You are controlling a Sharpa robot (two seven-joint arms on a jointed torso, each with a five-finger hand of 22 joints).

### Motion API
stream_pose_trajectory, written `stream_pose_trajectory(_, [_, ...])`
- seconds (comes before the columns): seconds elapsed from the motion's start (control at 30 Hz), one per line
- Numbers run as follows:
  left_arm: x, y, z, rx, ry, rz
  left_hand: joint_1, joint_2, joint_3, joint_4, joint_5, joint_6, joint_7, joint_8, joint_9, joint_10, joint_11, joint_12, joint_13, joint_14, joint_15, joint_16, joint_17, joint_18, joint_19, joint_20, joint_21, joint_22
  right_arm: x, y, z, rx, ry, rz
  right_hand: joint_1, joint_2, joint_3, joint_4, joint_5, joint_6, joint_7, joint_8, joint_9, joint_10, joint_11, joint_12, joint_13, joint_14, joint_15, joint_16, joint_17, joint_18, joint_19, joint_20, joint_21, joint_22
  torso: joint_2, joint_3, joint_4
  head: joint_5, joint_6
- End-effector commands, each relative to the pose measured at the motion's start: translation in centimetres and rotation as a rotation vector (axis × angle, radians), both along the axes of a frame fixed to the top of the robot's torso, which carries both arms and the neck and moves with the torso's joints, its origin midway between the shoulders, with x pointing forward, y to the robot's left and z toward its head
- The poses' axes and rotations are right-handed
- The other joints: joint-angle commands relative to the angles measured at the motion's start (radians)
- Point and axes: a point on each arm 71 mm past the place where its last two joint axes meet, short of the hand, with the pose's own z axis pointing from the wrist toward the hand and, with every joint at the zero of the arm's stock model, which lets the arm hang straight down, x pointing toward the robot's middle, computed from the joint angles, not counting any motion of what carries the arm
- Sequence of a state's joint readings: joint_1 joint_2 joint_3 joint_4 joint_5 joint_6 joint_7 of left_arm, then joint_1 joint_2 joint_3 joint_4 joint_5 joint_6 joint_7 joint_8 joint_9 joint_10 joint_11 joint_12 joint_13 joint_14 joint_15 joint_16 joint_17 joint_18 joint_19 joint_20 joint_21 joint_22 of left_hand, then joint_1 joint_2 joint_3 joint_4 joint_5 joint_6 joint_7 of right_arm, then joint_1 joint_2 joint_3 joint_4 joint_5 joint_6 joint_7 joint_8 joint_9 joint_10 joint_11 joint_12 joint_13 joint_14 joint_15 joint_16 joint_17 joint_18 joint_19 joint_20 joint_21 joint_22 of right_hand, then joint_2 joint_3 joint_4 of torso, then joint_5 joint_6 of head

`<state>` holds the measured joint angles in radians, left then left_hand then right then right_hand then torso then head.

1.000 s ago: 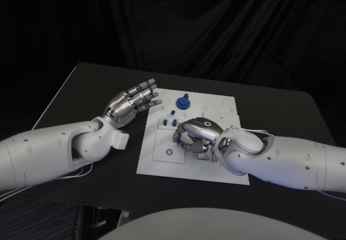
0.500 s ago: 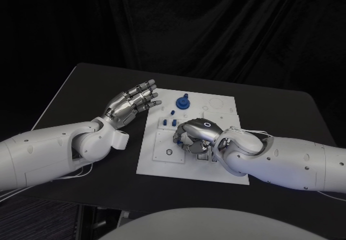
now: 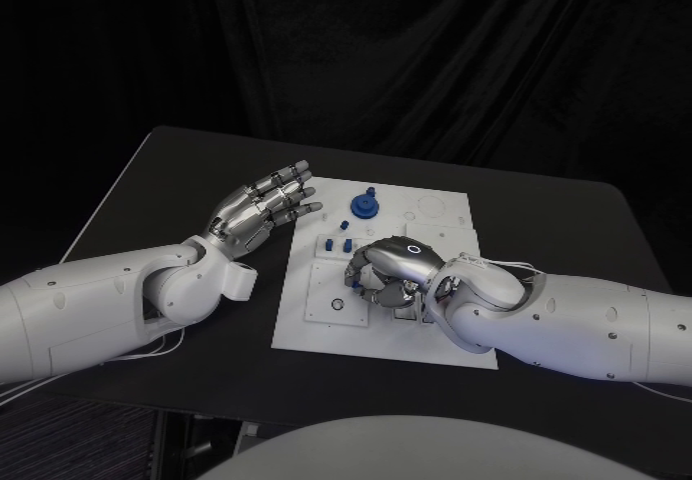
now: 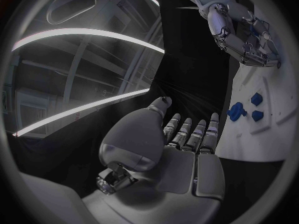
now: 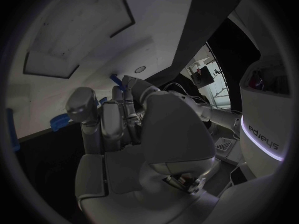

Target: Assemble the parts on the task board

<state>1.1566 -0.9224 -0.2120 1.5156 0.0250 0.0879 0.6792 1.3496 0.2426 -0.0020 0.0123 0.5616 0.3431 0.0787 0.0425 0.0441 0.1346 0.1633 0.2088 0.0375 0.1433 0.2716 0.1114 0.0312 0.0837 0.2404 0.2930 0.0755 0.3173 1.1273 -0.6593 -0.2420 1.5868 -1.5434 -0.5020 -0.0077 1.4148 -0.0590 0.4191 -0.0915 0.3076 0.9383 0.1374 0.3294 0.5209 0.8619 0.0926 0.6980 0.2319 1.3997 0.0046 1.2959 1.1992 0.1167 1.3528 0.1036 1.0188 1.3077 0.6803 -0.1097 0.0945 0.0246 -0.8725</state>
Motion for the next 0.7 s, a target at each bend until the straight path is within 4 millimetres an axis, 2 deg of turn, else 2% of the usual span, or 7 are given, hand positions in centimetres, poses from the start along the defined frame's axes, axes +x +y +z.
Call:
stream_pose_trajectory(0.03, [-0.09,-0.04,0.44,-0.050,-0.054,0.002,-0.009,0.001,0.005,-0.002,-0.004,0.000,0.007,0.003,0.001,-0.002,-0.005,-0.006,-0.001,-0.005,-0.001,-0.002,-0.001,-0.007,-0.004,0.000,-0.001,-0.001,-0.15,0.09,0.25,0.050,-0.010,-0.001,0.018,0.008,0.000,-0.007,-0.012,0.009,-0.001,0.010,0.014,0.034,-0.024,0.002,0.002,-0.001,-0.011,-0.008,-0.004,-0.004,0.004,-0.005,0.003,0.116,0.000,-0.0002,0.0011,0.000,0.000])
stream_pose_trajectory(0.1, [-0.10,-0.05,0.41,-0.049,-0.052,0.001,-0.011,0.001,0.007,-0.001,-0.004,0.001,0.009,0.003,0.001,-0.002,-0.006,-0.006,0.000,-0.006,-0.001,-0.002,-0.001,-0.007,-0.005,0.000,-0.001,-0.003,-0.16,0.11,0.27,0.054,-0.009,-0.002,0.020,0.008,-0.001,-0.009,-0.018,0.010,-0.002,0.016,0.021,0.038,-0.025,0.001,0.003,-0.002,-0.012,-0.011,-0.006,-0.004,0.003,-0.006,0.002,0.115,0.000,-0.0004,0.0012,0.001,0.000])
stream_pose_trajectory(0.4, [-0.14,-0.12,0.27,-0.047,-0.043,-0.005,-0.016,0.001,0.014,-0.001,-0.005,0.009,0.019,0.004,0.002,-0.003,-0.010,-0.005,0.000,-0.007,0.000,-0.001,-0.001,-0.008,-0.005,0.000,-0.002,-0.005,-0.12,0.13,0.26,0.059,-0.006,-0.001,0.023,-0.005,-0.004,-0.006,-0.051,-0.014,-0.012,0.100,0.135,0.057,-0.039,0.015,0.024,0.000,-0.022,-0.020,-0.014,-0.004,0.003,-0.017,-0.001,0.114,0.000,-0.0005,0.0010,0.000,0.000])
stream_pose_trajectory(0.7, [-0.17,-0.24,0.14,-0.044,-0.035,-0.012,-0.019,0.000,0.020,-0.001,-0.005,0.015,0.028,0.006,0.003,-0.003,-0.015,-0.005,0.000,-0.007,0.001,0.000,0.000,-0.008,-0.005,0.000,-0.002,-0.006,0.03,-0.09,0.05,0.045,0.013,-0.010,0.015,-0.014,0.004,0.009,-0.072,-0.038,-0.016,0.141,0.189,0.053,-0.040,0.014,0.033,0.000,-0.023,-0.024,-0.018,-0.005,0.004,-0.018,-0.004,0.114,0.001,-0.0004,0.0013,0.000,0.000])
